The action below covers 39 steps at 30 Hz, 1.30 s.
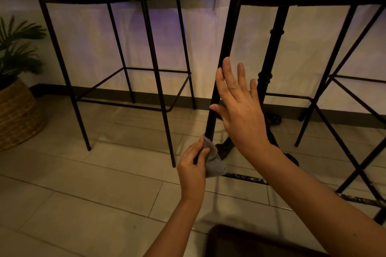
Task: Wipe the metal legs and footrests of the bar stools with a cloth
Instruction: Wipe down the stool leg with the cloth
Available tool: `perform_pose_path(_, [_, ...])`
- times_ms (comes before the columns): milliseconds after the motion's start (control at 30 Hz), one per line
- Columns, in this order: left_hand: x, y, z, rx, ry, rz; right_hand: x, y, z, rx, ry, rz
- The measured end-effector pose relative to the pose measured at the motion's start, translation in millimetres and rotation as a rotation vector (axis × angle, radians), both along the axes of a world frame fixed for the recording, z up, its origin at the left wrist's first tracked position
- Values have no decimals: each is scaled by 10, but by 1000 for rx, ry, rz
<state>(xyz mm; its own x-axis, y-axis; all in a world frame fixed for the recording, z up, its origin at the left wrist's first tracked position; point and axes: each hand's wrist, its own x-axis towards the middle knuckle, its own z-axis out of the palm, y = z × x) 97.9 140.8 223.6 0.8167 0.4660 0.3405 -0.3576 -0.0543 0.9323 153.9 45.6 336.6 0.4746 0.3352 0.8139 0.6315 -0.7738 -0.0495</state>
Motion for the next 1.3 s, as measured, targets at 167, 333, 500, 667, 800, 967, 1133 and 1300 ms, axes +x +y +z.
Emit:
perform_pose_path(167, [-39,6,-62,-69,48,1,-6,3,-7,8,7,2])
perform_pose_path(333, [-26,10,-13,-125,72,0,-4,8,-8,6,5,-20])
perform_pose_path(500, [-26,-18,-10,-134,38,16,-114,15,-55,-32,-30,-25])
perform_pose_path(667, [-32,-62,-78,-146,43,51,-166,19,-273,-159,-25,-44])
perform_pose_path(800, [-37,-81,-162,-132,65,86,-145,49,-358,-184,24,-66])
perform_pose_path(967, [-19,-117,-183,-172,81,124,-141,75,-395,-164,58,-58])
perform_pose_path(1133, [-30,-139,-234,-174,71,144,-122,64,-396,-171,72,-56])
perform_pose_path(1300, [-39,-141,-274,-208,102,155,-133,75,-400,-164,57,-61])
